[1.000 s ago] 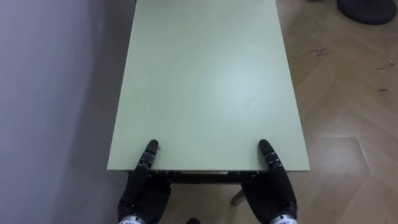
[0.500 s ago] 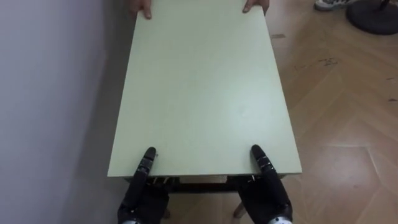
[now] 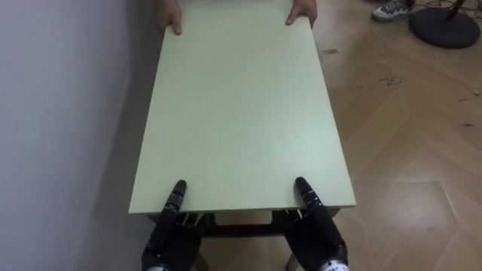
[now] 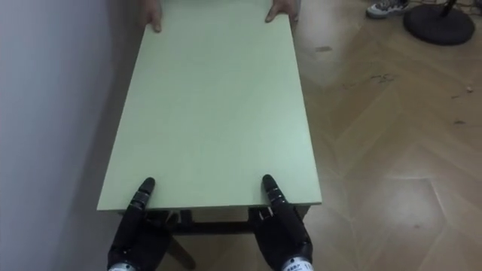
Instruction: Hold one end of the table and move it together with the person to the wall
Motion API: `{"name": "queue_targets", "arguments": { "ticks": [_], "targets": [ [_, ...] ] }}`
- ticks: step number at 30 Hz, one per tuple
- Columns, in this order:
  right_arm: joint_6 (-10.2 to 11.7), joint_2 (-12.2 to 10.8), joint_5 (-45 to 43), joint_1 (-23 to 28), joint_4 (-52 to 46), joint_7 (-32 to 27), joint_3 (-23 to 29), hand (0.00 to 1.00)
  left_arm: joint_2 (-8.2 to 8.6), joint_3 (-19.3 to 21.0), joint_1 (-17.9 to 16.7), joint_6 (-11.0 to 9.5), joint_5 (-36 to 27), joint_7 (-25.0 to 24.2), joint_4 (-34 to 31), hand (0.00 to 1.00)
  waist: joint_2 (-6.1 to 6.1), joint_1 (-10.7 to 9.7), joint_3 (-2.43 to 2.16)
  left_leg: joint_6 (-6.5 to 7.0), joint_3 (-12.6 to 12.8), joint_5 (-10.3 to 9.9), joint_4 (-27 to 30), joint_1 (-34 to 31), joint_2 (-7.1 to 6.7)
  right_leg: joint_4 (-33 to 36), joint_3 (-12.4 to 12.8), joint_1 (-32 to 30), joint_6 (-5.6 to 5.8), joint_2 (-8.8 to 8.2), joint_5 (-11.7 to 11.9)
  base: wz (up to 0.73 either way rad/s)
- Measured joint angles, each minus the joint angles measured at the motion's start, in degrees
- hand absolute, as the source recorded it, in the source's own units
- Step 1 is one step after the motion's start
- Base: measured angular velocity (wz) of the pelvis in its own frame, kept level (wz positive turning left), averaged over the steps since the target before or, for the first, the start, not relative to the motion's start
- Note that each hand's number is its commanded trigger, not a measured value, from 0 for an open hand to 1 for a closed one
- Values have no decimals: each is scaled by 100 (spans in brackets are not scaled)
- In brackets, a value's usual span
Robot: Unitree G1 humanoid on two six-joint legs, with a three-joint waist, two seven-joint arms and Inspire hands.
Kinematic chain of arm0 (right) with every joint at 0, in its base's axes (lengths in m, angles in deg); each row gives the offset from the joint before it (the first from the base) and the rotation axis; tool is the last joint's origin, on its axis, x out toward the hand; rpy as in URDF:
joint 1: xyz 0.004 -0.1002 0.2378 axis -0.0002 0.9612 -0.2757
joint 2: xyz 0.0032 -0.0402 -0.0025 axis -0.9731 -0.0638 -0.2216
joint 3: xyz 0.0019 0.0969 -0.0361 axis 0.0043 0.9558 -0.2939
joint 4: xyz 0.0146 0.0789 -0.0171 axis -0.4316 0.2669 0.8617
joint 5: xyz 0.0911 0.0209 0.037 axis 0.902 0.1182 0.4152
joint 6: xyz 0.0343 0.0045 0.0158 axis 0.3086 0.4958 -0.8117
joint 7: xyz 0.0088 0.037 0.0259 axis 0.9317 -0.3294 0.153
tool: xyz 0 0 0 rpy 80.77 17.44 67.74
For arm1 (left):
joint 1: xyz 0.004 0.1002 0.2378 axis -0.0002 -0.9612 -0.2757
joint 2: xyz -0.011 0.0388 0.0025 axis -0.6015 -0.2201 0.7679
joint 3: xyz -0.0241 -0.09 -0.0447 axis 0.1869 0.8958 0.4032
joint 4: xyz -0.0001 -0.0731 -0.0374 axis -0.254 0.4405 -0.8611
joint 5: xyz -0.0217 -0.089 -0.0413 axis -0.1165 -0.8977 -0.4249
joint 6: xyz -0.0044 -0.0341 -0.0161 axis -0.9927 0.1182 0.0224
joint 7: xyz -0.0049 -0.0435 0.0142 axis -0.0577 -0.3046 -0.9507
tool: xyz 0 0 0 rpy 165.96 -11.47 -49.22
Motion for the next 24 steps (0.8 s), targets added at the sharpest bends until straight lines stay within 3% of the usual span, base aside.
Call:
{"name": "queue_targets", "arguments": {
  "ticks": [1,4,8,11,13,16,17,18,19,20,21,23,24],
  "targets": [
    [-24,-3,0,-18,43,11,43,0,-7,8,33,-21,234,-118,155,0,6,0,1,6,-30,-3,0,25,-3,39,13,4,0,-2,0,6],
    [-84,20,-3,-72,154,59,97,0,-79,3,98,-115,909,-260,405,0,29,1,0,11,-254,-7,-12,93,-72,-93,110,11,7,49,-13,-1],
    [-109,157,-160,43,191,314,98,0,-129,-5,126,-153,1579,-277,637,0,30,-33,1,25,-146,-23,-8,105,-125,-195,-16,80,7,15,-8,-14],
    [-196,303,-255,121,314,397,2,0,-183,-179,187,54,2265,-217,1128,0,42,-87,-7,27,-28,-64,23,126,-83,-195,-41,93,7,6,-8,-21],
    [-269,309,-277,138,368,398,-17,0,-176,-275,168,269,2640,-217,1282,0,-32,-182,34,14,-24,-52,20,117,-73,-259,-49,92,7,12,-8,-8],
    [-346,337,-290,157,382,401,-30,0,-180,-277,227,289,2783,-220,1304,0,-79,-188,30,-6,11,-34,12,77,-70,-425,-188,85,-4,-13,-17,-12],
    [-360,340,-290,171,400,407,-30,0,-179,-277,216,293,2785,-220,1325,0,-78,-205,7,-2,85,-33,36,78,-49,-468,-244,112,2,-36,-15,-9],
    [-375,328,-290,173,514,452,-29,0,-184,-277,199,299,2782,-218,1386,0,-120,-279,-1,73,480,-153,233,66,50,-484,-329,186,17,-100,-22,5],
    [-384,314,-287,173,632,457,-27,0,-197,-271,199,304,2760,-203,1456,0,-71,-324,-33,138,847,-395,554,9,172,-453,-369,274,55,-55,-69,7],
    [-398,316,-286,175,681,456,-24,0,-207,-267,199,304,2758,-184,1471,0,-18,-312,-62,146,844,-467,617,-5,177,-434,-332,290,70,-42,-84,6],
    [-426,325,-286,168,714,457,-18,0,-227,-263,206,305,2762,-133,1489,0,-53,-320,-91,152,716,-485,574,13,126,-411,-205,281,114,-37,-107,0],
    [-429,336,-354,107,815,475,-17,0,-234,-260,226,306,2778,-101,1548,0,-83,-313,-70,219,439,-434,463,115,-11,-352,7,225,107,-20,-99,-7],
    [-430,340,-439,73,934,501,-18,0,-220,-188,231,311,2831,-103,1580,0,-64,-292,-53,225,223,-414,381,187,-72,-337,104,177,42,73,-46,-20]
  ]
}}
